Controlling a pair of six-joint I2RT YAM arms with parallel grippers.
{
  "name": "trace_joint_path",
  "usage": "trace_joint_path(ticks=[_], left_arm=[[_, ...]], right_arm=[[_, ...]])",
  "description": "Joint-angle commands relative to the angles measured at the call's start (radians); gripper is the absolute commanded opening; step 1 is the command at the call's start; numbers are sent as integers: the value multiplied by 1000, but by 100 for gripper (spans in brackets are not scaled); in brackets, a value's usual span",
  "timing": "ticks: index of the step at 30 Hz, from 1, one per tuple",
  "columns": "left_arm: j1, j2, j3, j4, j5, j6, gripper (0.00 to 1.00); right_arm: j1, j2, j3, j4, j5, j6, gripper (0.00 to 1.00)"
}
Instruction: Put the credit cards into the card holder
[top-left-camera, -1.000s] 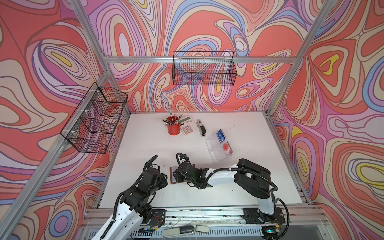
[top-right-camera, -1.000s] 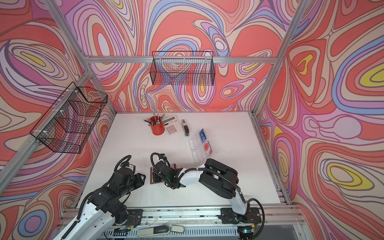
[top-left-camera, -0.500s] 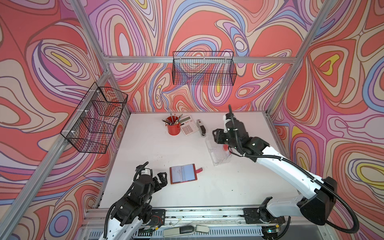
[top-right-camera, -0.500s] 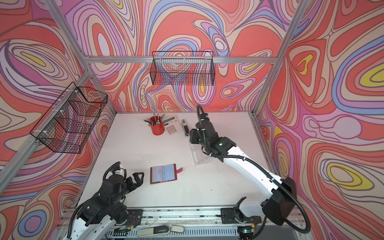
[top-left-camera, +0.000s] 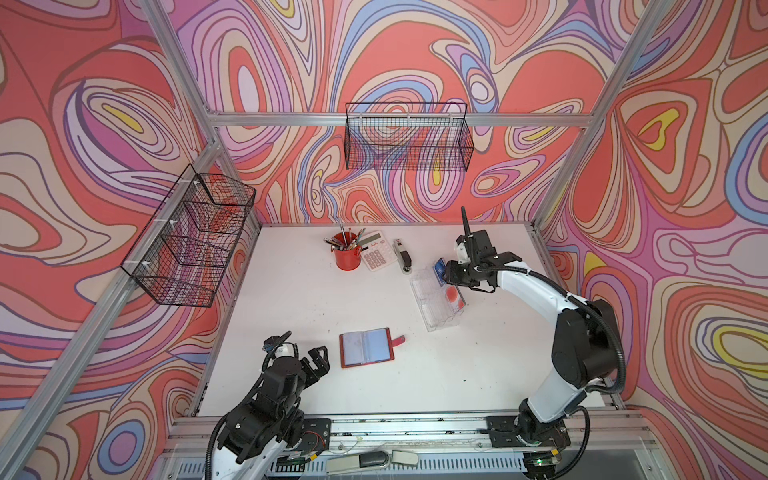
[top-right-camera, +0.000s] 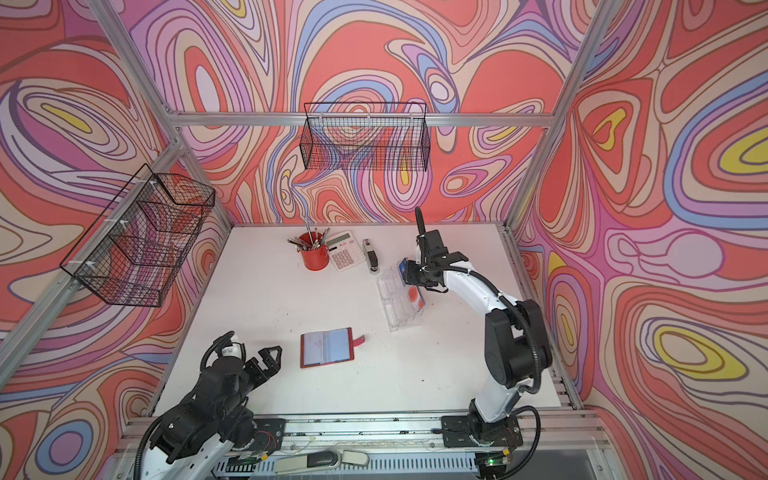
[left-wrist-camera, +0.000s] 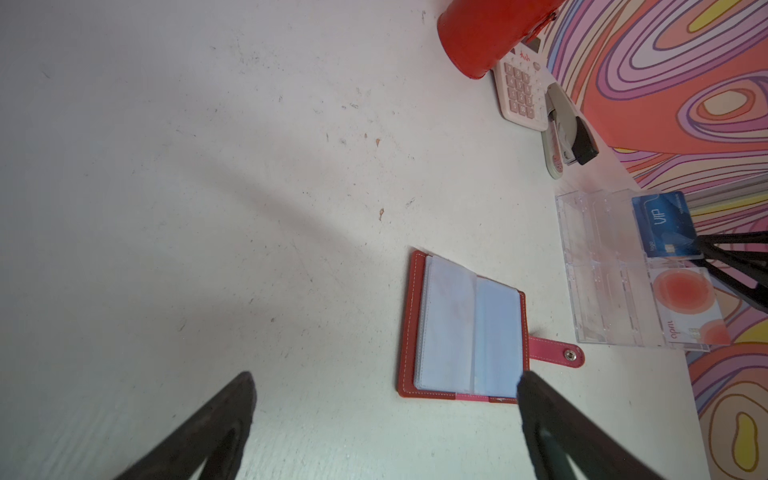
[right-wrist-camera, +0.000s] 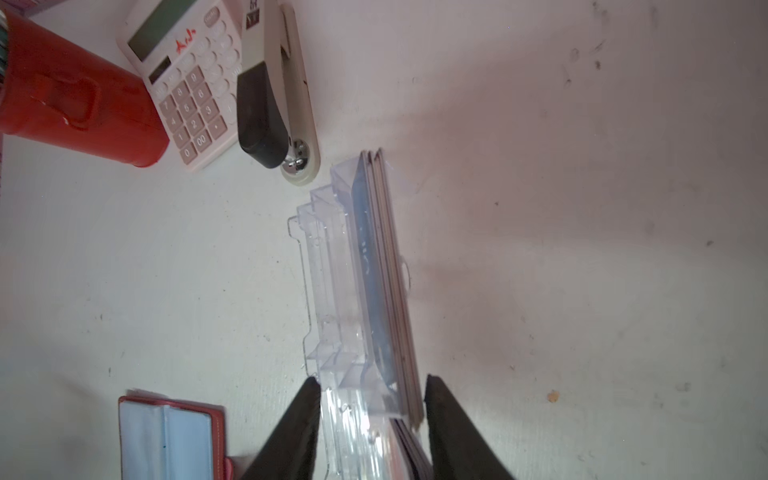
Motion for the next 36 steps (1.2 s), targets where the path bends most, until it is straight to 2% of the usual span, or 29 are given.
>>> trace_joint_path(ticks=[1,9,24,36], left_arm=[[-2,43,5,-14,-19,4,100],[-2,75,8,-7,-9,11,100],[-3,41,0,-11,-6,10,100],[-2,53,-2,-3,-7,16,100]], right_arm=[[-6,-1,41,2,-43,-56,42],[-6,-24,44,31,-61,-56,32],[-4,109,132,17,-56,-43,32],[-4,135,144,38,-93,-36,31]])
